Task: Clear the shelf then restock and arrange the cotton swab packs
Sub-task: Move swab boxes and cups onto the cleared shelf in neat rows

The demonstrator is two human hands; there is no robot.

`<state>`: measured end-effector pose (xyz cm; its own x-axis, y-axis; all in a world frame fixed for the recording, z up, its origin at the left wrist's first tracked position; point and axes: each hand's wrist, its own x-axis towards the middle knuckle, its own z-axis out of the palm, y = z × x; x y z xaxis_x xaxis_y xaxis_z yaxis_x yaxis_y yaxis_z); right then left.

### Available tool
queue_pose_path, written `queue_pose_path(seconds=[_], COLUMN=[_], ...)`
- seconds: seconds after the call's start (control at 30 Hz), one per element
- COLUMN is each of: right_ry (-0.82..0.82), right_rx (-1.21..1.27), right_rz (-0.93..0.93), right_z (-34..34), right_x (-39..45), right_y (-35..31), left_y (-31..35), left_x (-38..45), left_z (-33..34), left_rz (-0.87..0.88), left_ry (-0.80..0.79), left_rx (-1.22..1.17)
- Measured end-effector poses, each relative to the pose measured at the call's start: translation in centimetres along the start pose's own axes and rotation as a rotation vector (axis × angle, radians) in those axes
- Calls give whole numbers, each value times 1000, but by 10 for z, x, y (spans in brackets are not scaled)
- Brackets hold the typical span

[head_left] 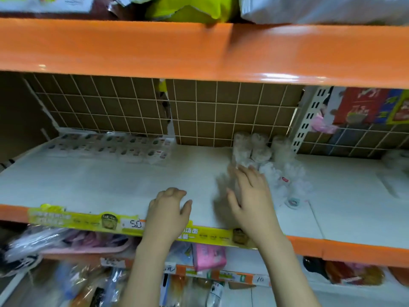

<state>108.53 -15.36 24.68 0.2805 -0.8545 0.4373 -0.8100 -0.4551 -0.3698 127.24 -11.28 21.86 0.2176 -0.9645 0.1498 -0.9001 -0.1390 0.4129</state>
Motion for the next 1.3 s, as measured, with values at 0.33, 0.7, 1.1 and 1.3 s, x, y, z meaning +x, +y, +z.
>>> queue_pose_path(seconds=[0.33, 0.7, 1.1, 1.3], right_ry=[28, 21, -129, -216], right_rx=[-68, -85, -80, -39], right_rz=[165, 236, 332, 319], right_z=[-19, -47, -128, -139], right_x=[-18, -38, -91, -111], right_y=[41, 94, 239, 277], left_y=[38, 90, 242, 278], left_x=[16, 18, -17, -48], left_z=[-9, 2, 59, 93], left_rz=[130, 229, 256, 205], left_ry=[28, 20, 75, -127], left_rx=[-81, -37, -129, -65])
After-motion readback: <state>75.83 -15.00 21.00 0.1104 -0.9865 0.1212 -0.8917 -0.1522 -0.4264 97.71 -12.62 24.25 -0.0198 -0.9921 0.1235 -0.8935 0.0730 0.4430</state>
